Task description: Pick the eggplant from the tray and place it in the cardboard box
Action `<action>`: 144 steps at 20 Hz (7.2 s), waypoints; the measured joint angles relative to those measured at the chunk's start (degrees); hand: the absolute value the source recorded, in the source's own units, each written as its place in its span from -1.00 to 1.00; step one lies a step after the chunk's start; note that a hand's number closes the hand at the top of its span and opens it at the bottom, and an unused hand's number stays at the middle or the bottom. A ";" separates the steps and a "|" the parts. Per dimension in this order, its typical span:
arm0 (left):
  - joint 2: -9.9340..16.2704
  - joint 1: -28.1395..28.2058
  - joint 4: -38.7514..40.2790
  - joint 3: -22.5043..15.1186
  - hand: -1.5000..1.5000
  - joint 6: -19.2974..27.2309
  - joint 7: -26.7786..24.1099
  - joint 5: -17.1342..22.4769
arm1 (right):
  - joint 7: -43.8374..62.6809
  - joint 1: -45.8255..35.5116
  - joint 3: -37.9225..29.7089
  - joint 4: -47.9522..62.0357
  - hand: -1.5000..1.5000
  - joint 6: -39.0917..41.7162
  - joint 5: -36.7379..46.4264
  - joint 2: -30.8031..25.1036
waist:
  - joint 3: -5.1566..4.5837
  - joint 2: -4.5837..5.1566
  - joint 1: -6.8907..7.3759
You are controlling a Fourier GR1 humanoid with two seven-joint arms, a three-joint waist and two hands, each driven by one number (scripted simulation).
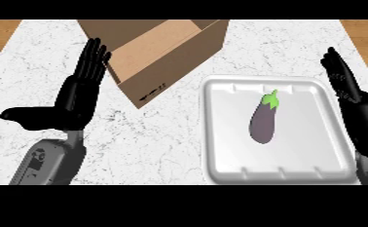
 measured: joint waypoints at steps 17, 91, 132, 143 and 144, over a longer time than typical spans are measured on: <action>9.07 1.16 -4.18 -4.54 0.00 -2.99 3.80 -9.09 | 28.47 13.41 2.85 11.52 -1.00 -27.65 37.71 -3.13 | -0.36 -0.90 -2.50; 2.95 -0.07 -2.76 -4.40 0.00 -6.53 8.38 -16.24 | 80.54 -8.79 9.33 11.08 1.00 21.58 76.19 31.44 | 0.72 -1.73 0.28; -0.41 0.77 -3.69 -2.46 0.00 -8.52 10.07 -18.75 | 13.63 -27.06 15.84 -13.73 1.00 33.12 48.89 23.15 | 0.74 -1.66 -0.14; -1.17 -0.02 -3.30 -1.55 0.00 -10.21 10.49 -19.18 | 23.50 -39.18 3.73 -8.81 1.00 37.34 44.25 27.87 | 0.69 -1.39 0.62; -1.36 -0.23 -3.07 -1.49 0.00 -10.14 10.49 -19.41 | 23.87 -40.50 2.85 -7.75 1.00 37.57 44.03 27.97 | 0.70 -1.39 0.64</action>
